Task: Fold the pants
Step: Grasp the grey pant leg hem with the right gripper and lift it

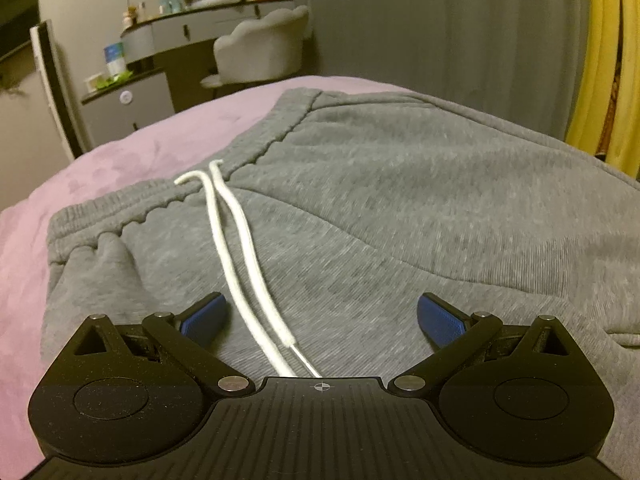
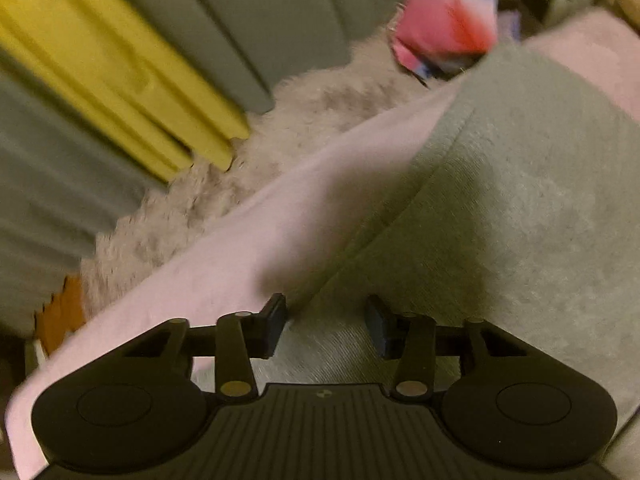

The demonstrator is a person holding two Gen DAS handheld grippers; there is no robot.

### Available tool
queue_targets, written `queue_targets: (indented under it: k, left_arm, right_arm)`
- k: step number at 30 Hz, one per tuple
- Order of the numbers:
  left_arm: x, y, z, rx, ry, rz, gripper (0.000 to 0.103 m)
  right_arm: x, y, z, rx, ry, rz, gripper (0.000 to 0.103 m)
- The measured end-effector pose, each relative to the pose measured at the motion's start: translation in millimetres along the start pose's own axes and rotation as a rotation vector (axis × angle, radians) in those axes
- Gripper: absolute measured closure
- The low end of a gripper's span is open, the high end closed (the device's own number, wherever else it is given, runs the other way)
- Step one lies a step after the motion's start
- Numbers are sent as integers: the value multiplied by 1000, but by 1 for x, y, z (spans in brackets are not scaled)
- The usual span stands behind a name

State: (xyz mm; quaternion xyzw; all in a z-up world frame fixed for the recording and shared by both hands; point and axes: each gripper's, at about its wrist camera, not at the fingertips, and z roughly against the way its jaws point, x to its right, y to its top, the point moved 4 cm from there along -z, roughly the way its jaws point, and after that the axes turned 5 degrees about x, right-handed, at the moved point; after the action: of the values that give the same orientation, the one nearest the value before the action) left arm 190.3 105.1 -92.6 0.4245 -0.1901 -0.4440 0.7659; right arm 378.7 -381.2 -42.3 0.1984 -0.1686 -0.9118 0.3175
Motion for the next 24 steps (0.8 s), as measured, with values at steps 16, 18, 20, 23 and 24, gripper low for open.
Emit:
queue_targets:
  k: [16,18,20,23,24]
  left_arm:
    - [-7,0,1,0,-27,16,0]
    - [-10,1,2,1,-33,48,0]
    - [-13,2,3,-1,-40,72,0]
    - [-14,2,6,-4,-47,83,0]
    - [-14,1,7,-5,-48,83,0]
  right_arm:
    - [39,-35,82,256,148,244,97]
    - [81,-63,114,291,249,203,97]
    - [125,-103,127,275,293,201,96]
    - [182,-151,121,215,145,262,96]
    - [195,-156,123,237,143,257,96]
